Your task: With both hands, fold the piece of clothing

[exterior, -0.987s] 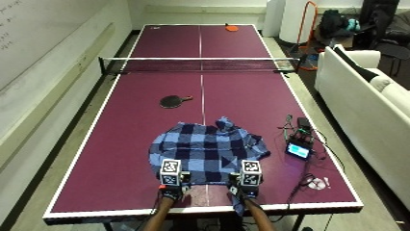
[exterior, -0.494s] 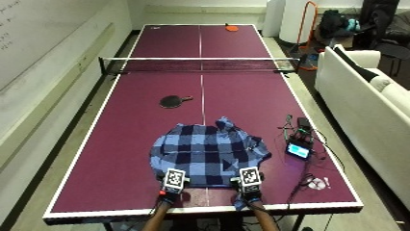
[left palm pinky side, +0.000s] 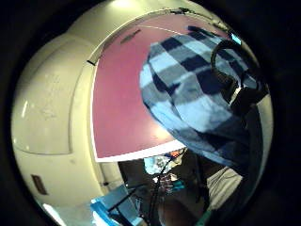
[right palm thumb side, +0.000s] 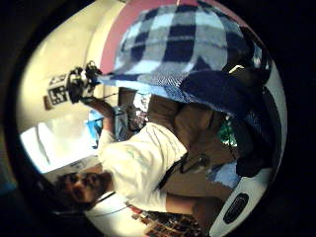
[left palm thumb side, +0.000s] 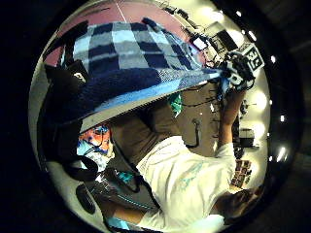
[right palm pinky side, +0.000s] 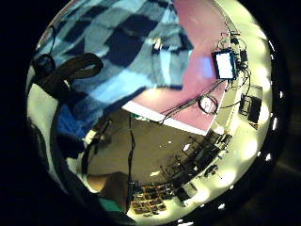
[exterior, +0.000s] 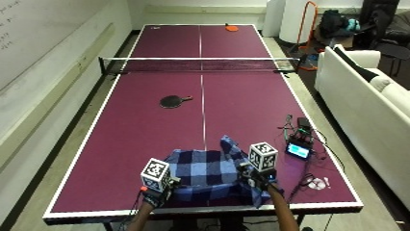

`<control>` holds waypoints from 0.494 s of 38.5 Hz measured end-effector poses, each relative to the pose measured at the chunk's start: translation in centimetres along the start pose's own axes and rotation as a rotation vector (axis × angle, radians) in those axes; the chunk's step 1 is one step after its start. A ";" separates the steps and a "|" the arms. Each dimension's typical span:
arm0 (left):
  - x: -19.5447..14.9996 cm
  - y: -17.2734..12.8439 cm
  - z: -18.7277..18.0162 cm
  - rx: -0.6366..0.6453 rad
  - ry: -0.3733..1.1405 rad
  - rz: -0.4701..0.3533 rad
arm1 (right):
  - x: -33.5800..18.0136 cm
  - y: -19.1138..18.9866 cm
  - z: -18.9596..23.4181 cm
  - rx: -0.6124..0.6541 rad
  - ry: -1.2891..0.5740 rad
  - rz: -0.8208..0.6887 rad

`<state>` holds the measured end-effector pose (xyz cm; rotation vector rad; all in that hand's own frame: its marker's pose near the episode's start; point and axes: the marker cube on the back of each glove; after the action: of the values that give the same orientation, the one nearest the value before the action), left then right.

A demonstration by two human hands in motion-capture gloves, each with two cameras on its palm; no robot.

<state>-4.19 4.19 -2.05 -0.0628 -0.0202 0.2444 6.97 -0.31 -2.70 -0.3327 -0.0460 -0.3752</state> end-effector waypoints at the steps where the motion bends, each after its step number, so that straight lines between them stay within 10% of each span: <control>1: -0.3 -0.8 -0.6 -0.002 -0.010 -0.010 | 0.2 -1.1 -1.0 0.010 0.001 0.011; 12: -3.6 -13.4 -1.6 -0.095 -0.058 -0.196 | -1.2 -10.6 -9.4 -0.160 0.096 0.353; 19: -3.4 -14.0 -3.4 -0.088 -0.031 -0.349 | 1.5 -15.5 -7.9 0.000 -0.024 0.576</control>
<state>-4.03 -10.35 -4.60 -0.1415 -0.0723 -0.1049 2.53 -16.98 -5.23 -0.3349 0.0268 0.1990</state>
